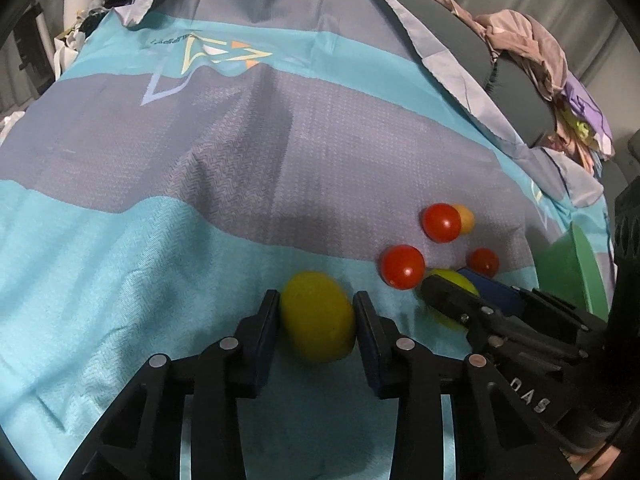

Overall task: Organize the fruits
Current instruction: 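Grasp the yellow lemon with the left gripper while the right grasps the green fruit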

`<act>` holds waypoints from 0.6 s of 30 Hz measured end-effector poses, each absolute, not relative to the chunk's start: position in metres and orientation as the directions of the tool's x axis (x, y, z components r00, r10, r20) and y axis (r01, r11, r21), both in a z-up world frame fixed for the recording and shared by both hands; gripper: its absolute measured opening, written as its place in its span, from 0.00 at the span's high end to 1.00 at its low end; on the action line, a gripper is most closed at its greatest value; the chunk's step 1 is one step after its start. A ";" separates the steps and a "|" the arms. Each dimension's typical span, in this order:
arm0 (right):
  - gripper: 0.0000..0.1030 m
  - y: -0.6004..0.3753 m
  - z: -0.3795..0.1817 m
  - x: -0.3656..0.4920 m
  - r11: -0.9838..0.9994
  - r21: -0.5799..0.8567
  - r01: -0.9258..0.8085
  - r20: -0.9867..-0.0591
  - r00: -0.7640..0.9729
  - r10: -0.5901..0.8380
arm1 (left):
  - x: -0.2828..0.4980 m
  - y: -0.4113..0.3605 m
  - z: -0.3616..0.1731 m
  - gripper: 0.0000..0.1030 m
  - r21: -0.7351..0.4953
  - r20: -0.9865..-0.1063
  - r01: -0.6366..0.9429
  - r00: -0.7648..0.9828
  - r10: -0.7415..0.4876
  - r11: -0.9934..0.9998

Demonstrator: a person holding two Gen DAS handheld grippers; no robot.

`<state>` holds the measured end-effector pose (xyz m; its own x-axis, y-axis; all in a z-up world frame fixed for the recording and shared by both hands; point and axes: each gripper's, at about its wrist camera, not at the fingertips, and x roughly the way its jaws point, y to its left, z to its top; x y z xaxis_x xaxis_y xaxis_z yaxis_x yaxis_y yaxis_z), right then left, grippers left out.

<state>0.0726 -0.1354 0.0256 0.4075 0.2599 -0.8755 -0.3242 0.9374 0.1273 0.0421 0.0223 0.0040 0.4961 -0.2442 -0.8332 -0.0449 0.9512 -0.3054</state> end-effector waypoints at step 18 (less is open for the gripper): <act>0.65 -0.124 0.023 0.062 0.935 0.002 -0.355 -0.876 0.450 0.173 | 0.042 0.022 0.005 0.64 -0.304 -0.834 -0.049 0.496 -0.240 0.952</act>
